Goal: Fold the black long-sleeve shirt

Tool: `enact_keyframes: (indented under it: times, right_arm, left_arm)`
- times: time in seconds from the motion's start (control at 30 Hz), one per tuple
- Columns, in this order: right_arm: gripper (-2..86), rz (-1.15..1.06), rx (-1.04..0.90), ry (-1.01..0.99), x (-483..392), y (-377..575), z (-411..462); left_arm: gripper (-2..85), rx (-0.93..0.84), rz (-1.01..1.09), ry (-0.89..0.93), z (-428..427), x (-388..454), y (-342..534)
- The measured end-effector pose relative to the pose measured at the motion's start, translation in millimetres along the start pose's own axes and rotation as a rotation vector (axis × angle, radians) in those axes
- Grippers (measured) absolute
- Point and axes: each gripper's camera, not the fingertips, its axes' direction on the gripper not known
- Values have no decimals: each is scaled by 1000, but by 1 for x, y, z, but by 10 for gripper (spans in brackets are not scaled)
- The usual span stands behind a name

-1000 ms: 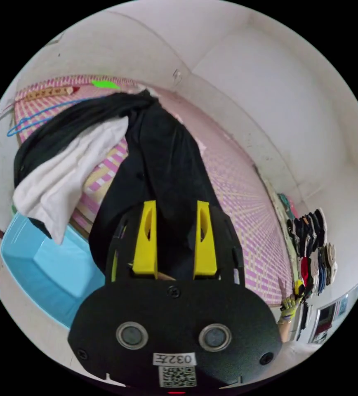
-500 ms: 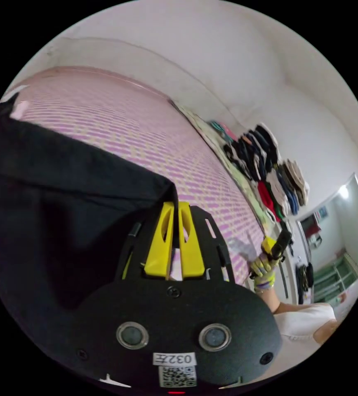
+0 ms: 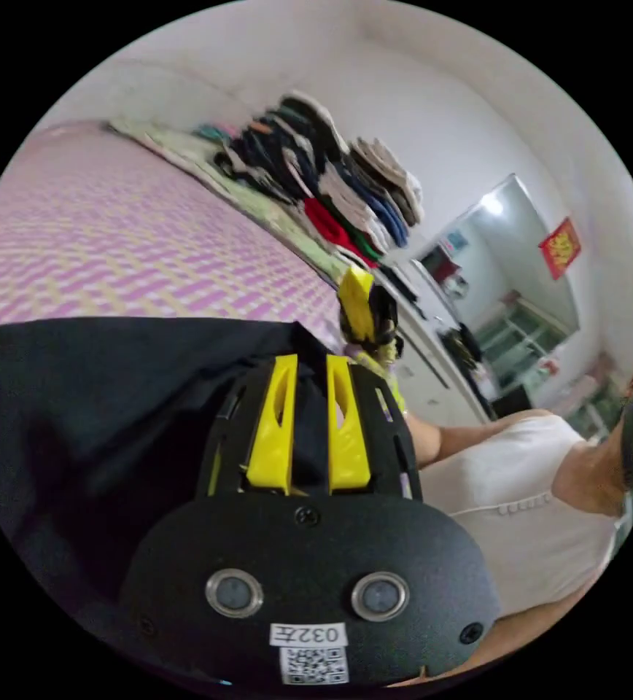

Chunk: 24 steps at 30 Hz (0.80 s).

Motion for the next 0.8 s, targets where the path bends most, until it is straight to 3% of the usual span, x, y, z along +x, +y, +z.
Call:
enact_keyframes:
  times: [0.03,0.1,0.2,0.27,0.4,0.5,0.63,0.7,0.8]
  right_arm:
    - [-10,-2,-1,5,0,0,0]
    - [-10,-11,-7,20,-1,0,3]
    - [-10,-30,-36,33,-4,1,12]
    - [-10,-42,-55,47,-6,1,16]
    - [-10,-51,-70,62,-8,2,21]
    - [-10,-57,-85,64,-10,4,24]
    - [-10,-61,-103,70,-12,6,28]
    - [-10,-67,-114,67,-15,8,30]
    - [-10,-67,-115,61,-17,10,32]
  left_arm:
    - [45,42,-8,-79,-20,3,10]
    - [62,214,-124,-454,-110,3,57]
    - [80,364,-353,-862,-220,-11,118]
    - [89,409,-514,-998,-279,-34,152]
    - [105,365,-747,-859,-357,-109,208]
    - [114,370,-728,-722,-368,-136,222]
    - [110,236,-774,-684,-362,-158,222]
    - [62,175,-735,-696,-360,-150,215]
    - [15,202,-742,-731,-371,-131,217]
